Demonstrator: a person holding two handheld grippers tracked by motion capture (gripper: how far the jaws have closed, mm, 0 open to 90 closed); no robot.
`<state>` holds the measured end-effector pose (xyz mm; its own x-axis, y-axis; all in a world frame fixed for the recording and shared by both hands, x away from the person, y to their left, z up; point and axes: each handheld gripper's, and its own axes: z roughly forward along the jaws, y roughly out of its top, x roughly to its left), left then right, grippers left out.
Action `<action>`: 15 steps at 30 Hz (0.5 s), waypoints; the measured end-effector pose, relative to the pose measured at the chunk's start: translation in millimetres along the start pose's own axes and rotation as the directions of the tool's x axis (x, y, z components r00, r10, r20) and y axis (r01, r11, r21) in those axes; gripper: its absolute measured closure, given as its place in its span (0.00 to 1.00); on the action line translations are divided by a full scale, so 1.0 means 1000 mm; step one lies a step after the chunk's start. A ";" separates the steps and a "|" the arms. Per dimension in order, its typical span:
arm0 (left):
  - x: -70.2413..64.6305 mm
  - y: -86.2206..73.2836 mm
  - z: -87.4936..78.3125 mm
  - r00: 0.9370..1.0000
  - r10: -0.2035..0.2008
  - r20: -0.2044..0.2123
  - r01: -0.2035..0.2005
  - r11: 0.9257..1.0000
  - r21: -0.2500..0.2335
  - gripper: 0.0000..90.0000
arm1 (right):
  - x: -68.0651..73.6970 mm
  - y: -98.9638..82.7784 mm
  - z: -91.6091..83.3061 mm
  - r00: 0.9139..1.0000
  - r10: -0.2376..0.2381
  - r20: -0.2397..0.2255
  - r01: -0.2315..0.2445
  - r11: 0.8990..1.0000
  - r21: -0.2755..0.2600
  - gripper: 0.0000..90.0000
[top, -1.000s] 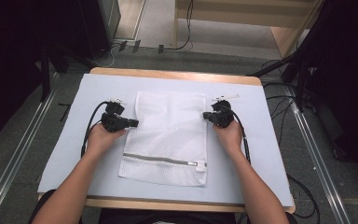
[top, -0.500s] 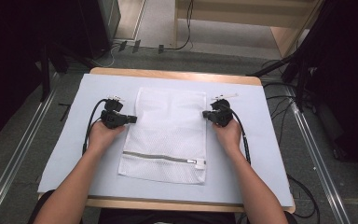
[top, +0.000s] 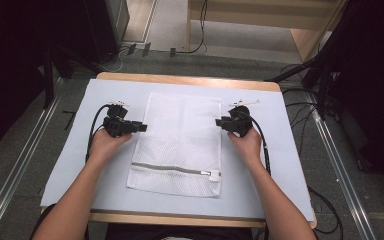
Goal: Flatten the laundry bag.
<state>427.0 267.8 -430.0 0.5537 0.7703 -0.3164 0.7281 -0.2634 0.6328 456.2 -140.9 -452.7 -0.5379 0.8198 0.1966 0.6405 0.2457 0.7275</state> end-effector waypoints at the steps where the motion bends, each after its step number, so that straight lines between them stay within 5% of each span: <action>1: -0.002 0.000 -0.001 1.000 0.008 0.002 -0.008 1.000 -0.002 0.72 | 0.002 0.000 -0.002 1.000 -0.002 -0.007 0.002 1.000 0.003 0.75; 8: -0.014 -0.006 -0.008 0.999 0.032 -0.009 -0.032 0.999 0.022 0.62 | 0.012 -0.008 -0.022 0.997 -0.020 -0.078 0.020 1.000 -0.002 0.74; 15: -0.020 -0.006 -0.015 1.000 0.022 0.016 -0.022 1.000 -0.012 0.61 | 0.020 -0.024 -0.034 0.992 -0.031 -0.125 0.034 0.999 0.028 0.72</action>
<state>405.3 262.8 -416.7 0.5759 0.7551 -0.3134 0.7108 -0.2731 0.6482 411.4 -148.3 -443.7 -0.6214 0.7410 0.2545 0.6366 0.2881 0.7154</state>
